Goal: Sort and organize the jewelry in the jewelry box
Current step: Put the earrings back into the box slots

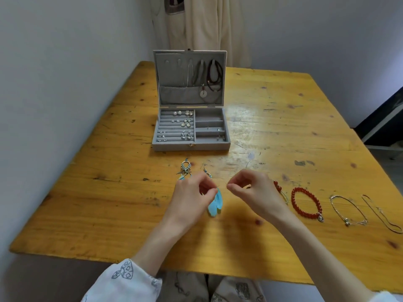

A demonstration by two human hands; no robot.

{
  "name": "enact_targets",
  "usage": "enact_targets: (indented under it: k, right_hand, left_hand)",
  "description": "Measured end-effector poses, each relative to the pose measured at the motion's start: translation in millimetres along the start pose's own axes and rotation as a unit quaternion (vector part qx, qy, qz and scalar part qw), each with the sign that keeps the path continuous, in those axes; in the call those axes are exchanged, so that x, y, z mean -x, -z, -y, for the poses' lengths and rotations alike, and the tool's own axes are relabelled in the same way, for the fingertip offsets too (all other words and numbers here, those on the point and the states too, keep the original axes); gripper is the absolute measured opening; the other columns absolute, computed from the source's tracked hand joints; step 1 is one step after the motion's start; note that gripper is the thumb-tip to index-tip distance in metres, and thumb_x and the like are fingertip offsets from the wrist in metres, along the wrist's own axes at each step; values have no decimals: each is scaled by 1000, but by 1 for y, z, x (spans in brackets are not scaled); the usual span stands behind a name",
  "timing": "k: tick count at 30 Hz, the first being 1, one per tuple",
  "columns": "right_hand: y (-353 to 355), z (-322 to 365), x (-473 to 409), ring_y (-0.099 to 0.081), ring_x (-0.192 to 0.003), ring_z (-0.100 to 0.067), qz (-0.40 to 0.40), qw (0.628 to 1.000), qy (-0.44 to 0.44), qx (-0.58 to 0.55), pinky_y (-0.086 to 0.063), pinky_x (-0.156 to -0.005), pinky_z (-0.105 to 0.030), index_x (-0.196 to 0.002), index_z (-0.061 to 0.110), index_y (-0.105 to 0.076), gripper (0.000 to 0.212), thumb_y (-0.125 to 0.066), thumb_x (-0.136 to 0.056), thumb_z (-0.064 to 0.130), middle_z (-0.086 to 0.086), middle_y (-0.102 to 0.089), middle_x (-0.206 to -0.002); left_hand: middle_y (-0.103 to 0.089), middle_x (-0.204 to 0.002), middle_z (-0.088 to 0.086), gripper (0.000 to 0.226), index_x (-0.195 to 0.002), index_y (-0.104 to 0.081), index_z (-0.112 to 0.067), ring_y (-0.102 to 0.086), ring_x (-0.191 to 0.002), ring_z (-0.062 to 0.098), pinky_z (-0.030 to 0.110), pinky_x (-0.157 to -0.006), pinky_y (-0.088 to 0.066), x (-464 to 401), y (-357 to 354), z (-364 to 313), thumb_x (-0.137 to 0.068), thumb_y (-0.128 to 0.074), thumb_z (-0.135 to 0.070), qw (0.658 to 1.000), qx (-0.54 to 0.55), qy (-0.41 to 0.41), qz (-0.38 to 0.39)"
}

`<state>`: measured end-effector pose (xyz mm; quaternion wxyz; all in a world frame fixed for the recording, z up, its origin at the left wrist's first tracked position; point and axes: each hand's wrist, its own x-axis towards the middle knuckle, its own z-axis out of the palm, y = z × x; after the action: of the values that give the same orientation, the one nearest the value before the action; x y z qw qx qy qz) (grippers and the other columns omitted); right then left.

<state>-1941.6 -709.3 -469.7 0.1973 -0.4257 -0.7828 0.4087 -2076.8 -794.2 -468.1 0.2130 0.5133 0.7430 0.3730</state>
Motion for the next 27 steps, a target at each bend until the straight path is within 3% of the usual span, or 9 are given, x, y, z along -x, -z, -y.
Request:
enact_targets:
  k: [7,10,12,16,19,21,24,27]
  right_hand:
    - [-21,46,-61,-57,-65,-4,-4,995,6,-101,-45,-62,-17,-69,23,-62,17,-68,-79,10,8,-63,-69]
    - [-30,58,-90,-59,-69,-6,-3,992,2,-129,-46,-64,-23,-74,24,-61,14,-68,-80,13,3,-66,-75]
    - [-34,64,-113,-59,-69,-2,15,990,0,-140,-47,-63,-19,-82,23,-64,10,-66,-82,13,3,-67,-78]
    - [-41,72,-155,-55,-60,1,22,994,10,-104,-41,-57,-14,-88,17,-71,10,-63,-85,13,7,-64,-70]
    - [-48,74,-183,-56,-60,-2,29,995,-8,-92,-44,-56,-17,-77,20,-68,12,-63,-82,10,3,-66,-69]
    - [-53,76,-200,-56,-58,-5,40,995,-25,-93,-45,-56,-21,-70,20,-66,16,-64,-79,6,1,-65,-66]
    - [-60,78,-218,-54,-51,-3,54,996,-38,-61,-42,-50,-17,-66,22,-65,17,-65,-77,8,3,-64,-60]
    - [-67,79,-229,-49,-43,-2,65,995,-50,-51,-42,-47,-17,-68,19,-67,13,-66,-74,9,5,-62,-58]
  left_hand:
    - [-63,-70,-16,13,-76,-65,-26,-57,-63,-4,5,-59,-43,-44,65,24,-80,-69,-14,997,10,24,-75]
    - [-65,-70,-15,15,-74,-66,-27,-57,-61,-2,7,-60,-44,-67,86,40,-78,-70,-14,995,11,38,-97]
    - [-65,-67,-12,16,-73,-66,-26,-57,-57,-2,10,-60,-46,-88,98,51,-78,-71,-12,994,13,41,-103]
    - [-67,-66,-3,10,-75,-68,-19,-58,-55,2,14,-60,-48,-134,112,65,-79,-69,-11,995,-10,50,-85]
    - [-63,-72,-7,2,-81,-71,-16,-53,-63,-2,5,-60,-39,-164,117,74,-79,-70,-16,995,-73,48,-51]
    - [-52,-74,-12,5,-83,-72,-18,-45,-66,-3,9,-60,-34,-181,118,80,-79,-70,-20,992,-119,46,-26]
    - [-38,-76,-10,10,-87,-72,-22,-42,-85,8,24,-81,-34,-198,115,85,-79,-70,-26,982,-181,50,7]
    - [-37,-89,-3,12,-90,-71,-23,-37,-108,19,36,-97,-34,-206,109,87,-81,-67,-28,969,-241,47,27]
